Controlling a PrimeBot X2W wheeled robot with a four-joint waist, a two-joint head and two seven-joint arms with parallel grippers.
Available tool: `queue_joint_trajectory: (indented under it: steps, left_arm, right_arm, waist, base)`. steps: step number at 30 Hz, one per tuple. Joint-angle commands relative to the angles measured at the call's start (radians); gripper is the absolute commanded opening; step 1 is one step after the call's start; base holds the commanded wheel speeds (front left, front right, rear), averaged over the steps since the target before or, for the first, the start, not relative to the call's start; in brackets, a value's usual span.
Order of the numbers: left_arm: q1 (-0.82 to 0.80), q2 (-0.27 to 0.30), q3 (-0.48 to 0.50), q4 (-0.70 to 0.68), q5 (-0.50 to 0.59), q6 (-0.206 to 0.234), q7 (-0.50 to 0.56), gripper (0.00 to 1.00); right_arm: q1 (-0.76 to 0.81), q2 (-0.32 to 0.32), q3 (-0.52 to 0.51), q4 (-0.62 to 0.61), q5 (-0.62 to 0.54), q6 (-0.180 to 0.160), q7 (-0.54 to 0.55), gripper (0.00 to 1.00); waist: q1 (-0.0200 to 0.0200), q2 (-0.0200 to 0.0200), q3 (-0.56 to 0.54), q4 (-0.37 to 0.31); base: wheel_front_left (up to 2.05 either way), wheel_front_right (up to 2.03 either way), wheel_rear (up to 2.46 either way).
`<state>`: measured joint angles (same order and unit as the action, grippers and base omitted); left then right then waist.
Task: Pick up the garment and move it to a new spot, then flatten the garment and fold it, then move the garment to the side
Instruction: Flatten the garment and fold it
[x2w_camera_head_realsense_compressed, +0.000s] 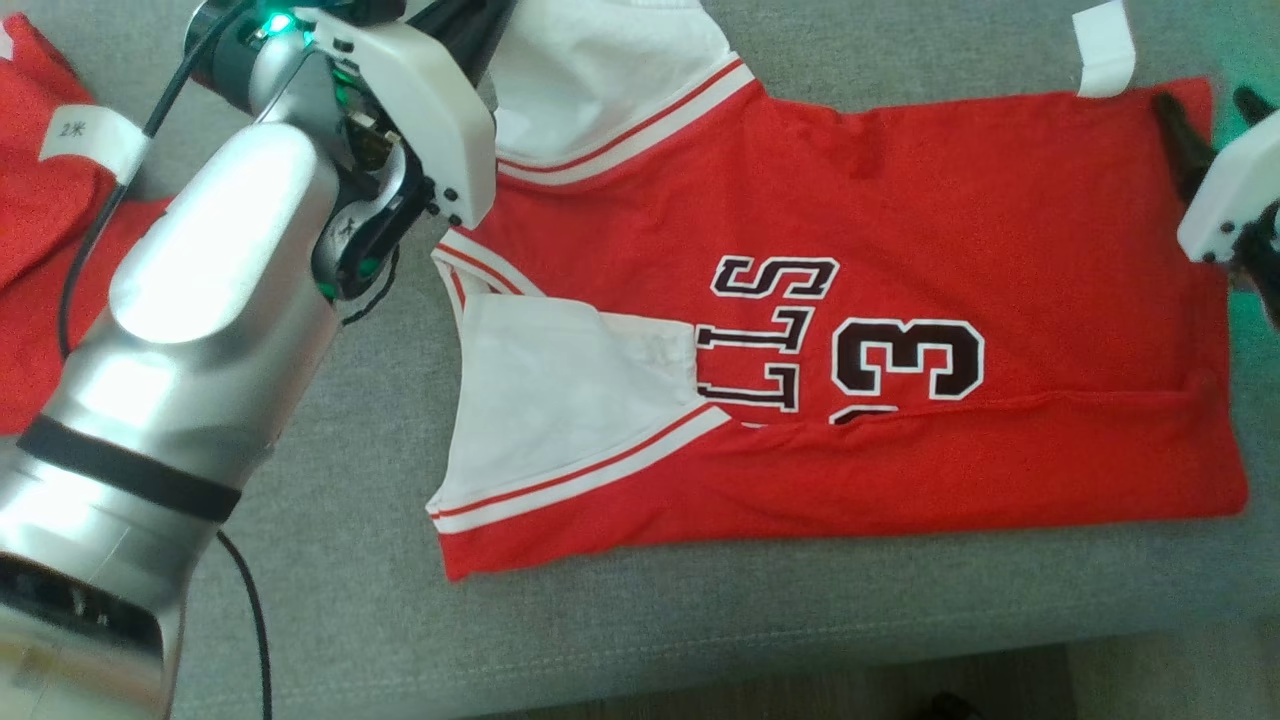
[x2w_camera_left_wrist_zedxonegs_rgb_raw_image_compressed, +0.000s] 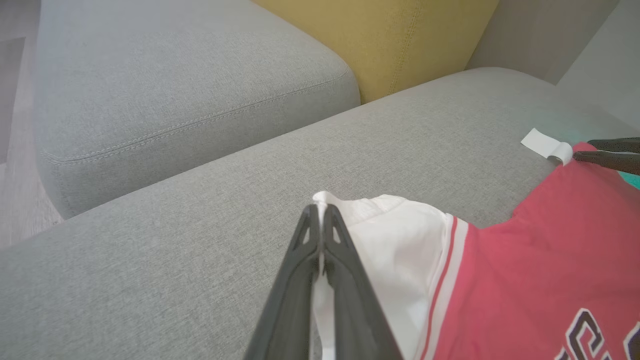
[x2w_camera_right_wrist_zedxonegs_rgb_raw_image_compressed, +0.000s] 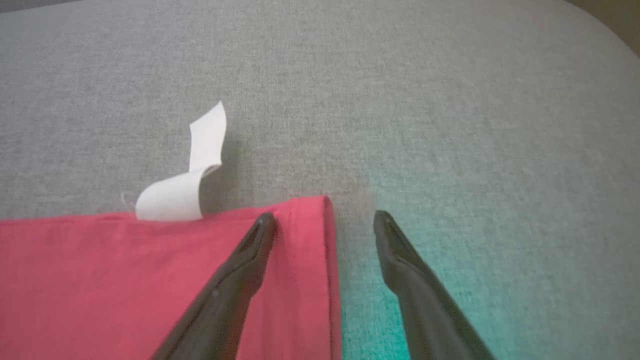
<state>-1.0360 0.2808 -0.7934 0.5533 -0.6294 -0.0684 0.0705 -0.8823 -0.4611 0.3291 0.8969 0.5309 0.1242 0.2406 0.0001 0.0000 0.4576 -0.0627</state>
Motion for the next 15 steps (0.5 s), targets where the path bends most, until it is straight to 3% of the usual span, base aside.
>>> queue_joint_trajectory:
  steps: [1,6,7,8,15]
  left_arm:
    - [-0.042,0.039,0.033,-0.034,-0.003,0.01,0.008,0.0]
    - [-0.051,0.046,0.029,-0.05,-0.001,0.016,0.019,0.0]
    - [-0.053,0.047,0.029,-0.05,0.0,0.019,0.02,0.0]
    - [-0.055,0.049,0.029,-0.05,0.001,0.021,0.02,0.0]
    - [-0.063,0.055,0.032,-0.038,0.006,0.035,0.003,0.0]
  right_arm:
    - [-0.015,-0.025,0.017,-0.014,0.012,0.007,-0.013,1.0]
    - [-0.043,-0.024,0.047,0.021,0.025,0.007,-0.013,1.0]
    - [-0.046,-0.024,0.057,0.027,0.029,0.007,-0.007,0.27]
    - [-0.049,-0.025,0.066,0.03,0.033,0.007,-0.006,0.0]
    - [-0.092,-0.043,0.085,0.04,0.045,0.007,-0.093,0.0]
  waist:
    - [-0.0001,0.0,0.008,0.001]
    - [-0.0001,0.0,0.026,0.005]
    - [-0.0001,0.0,0.027,0.005]
    - [-0.0001,0.0,0.028,0.005]
    - [-0.0001,0.0,0.029,-0.002]
  base:
    - [0.0,0.0,0.0]
    - [0.0,0.0,0.0]
    - [0.0,0.0,0.0]
    - [0.0,0.0,0.0]
    - [0.0,0.0,0.0]
